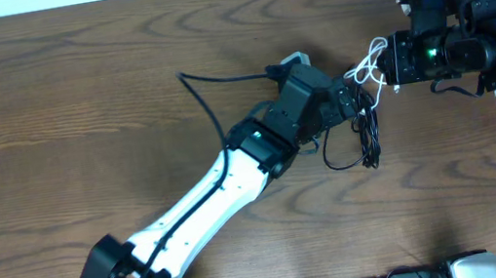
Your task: Untangle cables
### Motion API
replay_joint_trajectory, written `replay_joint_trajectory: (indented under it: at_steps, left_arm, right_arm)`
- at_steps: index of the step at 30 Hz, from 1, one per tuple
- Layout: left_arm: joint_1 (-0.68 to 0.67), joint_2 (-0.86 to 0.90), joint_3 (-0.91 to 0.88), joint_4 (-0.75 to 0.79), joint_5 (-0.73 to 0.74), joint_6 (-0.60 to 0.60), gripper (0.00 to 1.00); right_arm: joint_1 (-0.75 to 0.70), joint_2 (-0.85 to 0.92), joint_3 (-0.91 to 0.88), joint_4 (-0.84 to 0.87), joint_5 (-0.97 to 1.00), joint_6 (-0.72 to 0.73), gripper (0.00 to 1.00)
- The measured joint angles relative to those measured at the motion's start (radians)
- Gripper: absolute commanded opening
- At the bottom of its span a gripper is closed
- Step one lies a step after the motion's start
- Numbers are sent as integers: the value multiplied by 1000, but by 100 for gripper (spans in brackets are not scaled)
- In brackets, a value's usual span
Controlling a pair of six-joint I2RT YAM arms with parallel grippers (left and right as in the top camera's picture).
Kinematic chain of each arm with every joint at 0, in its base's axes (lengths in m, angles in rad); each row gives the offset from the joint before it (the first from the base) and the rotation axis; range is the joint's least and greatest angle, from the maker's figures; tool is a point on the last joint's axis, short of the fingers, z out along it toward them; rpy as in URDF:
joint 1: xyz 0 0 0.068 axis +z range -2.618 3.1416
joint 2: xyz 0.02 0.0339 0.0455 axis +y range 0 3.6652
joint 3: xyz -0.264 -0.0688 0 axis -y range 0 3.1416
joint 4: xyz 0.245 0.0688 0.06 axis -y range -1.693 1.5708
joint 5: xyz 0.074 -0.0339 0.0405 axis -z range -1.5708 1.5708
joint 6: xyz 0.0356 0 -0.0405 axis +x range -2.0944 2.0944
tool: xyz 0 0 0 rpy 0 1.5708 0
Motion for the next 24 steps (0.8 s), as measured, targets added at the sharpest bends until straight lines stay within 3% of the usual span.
replay_joint_trajectory:
  at_steps: [7, 11, 20, 24]
  left_arm:
    - [-2, 27, 0, 81, 27, 103, 84]
    - [-8, 30, 0, 85, 38, 126, 77]
    - [-27, 89, 0, 141, 100, 171, 76]
    - [-27, 89, 0, 144, 105, 208, 48]
  right_arm:
    - [0, 0, 0, -1, 0, 0, 1]
    - [2, 0, 0, -2, 0, 0, 1]
    - [10, 0, 0, -2, -3, 0, 1]
    - [10, 0, 0, -2, -3, 0, 1]
